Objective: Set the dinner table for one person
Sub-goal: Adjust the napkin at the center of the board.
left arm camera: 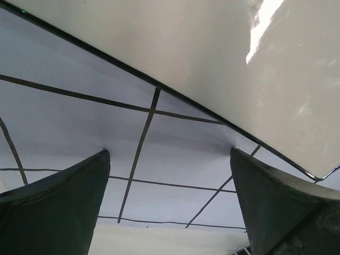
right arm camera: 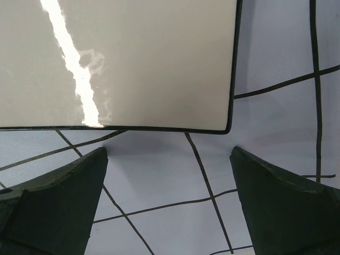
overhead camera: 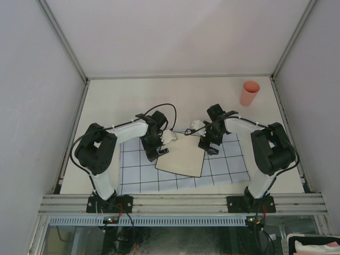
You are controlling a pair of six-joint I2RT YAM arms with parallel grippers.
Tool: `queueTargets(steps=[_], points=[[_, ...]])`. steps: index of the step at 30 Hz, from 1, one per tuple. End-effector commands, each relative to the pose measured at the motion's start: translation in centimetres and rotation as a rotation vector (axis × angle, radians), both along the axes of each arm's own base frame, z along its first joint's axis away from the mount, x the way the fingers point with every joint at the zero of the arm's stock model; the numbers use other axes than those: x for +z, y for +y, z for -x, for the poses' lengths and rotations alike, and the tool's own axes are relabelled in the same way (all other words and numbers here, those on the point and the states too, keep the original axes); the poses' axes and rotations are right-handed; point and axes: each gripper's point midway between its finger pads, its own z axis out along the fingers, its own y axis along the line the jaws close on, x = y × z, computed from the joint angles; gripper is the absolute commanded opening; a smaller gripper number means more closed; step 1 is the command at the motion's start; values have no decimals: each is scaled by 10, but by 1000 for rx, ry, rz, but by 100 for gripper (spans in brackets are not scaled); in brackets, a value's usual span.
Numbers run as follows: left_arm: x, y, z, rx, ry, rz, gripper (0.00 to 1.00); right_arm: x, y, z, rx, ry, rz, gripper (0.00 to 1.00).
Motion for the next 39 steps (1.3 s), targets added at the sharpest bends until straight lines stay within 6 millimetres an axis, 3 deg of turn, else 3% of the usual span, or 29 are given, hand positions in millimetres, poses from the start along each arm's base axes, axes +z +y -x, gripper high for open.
queueTargets(steps=[1,10,14,16,24,32,39], points=[[-8,-20,-38,-12,-85,75,100,-3,1,-24,-1,-61,4,100],[6,-7,-72,53,-82,97,100,0,-2,-42,-27,-67,-15,100],[1,-5,-74,42,-63,75,100,0,-2,-47,-30,-71,-17,100],[-4,5,-79,70,-52,66,100,0,-3,-50,-34,-70,-16,100],[-10,4,-86,90,-35,65,100,0,-7,-58,-50,-72,-20,100],[-7,7,-99,100,-50,57,100,6,-10,-61,-66,-83,-25,100],[-8,15,-111,129,-23,63,100,11,-10,-48,-90,-45,-55,100]])
